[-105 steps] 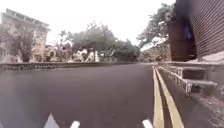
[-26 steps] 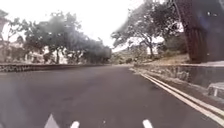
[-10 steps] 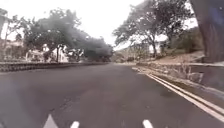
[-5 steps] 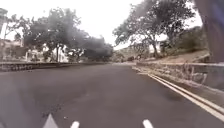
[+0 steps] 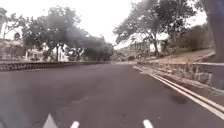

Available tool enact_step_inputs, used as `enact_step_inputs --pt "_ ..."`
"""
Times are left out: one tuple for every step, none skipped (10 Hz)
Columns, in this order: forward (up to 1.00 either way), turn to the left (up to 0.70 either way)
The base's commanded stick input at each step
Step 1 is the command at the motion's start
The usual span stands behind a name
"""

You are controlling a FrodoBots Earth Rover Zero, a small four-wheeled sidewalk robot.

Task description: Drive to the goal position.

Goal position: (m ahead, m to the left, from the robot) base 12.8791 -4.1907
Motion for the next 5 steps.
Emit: enact_step_inputs --pt "0.5 0.0" --pt "0.5 0.0" --pt "0.5 0.0" --pt "0.5 0.0" --pt "0.5 0.0"
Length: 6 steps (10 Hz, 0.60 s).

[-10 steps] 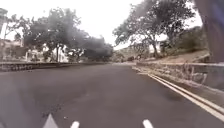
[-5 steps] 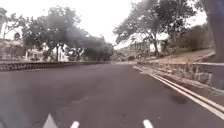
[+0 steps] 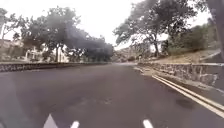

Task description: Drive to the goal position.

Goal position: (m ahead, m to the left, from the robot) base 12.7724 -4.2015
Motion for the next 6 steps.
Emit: enact_step_inputs --pt "0.5 0.0" --pt "0.5 0.0" --pt "0.5 -0.11" --pt "0.5 -0.39" --pt "0.5 -0.5" --pt "0.5 -0.5"
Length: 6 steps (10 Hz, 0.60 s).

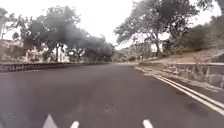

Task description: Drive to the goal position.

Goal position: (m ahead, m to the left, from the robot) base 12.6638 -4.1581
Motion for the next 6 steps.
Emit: enact_step_inputs --pt "0.5 -0.48" --pt "0.5 -0.12" --pt "0.5 0.0" --pt "0.5 0.0" --pt "0.5 0.0" --pt "0.5 0.0"
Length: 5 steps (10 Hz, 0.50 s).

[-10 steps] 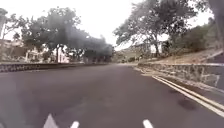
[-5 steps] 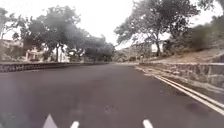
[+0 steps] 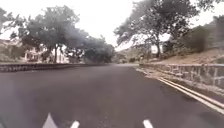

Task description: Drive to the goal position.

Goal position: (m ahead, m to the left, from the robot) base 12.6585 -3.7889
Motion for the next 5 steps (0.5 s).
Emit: enact_step_inputs --pt "0.5 0.0" --pt "0.5 0.0" --pt "0.5 0.0" --pt "0.5 0.0" --pt "0.5 0.0"
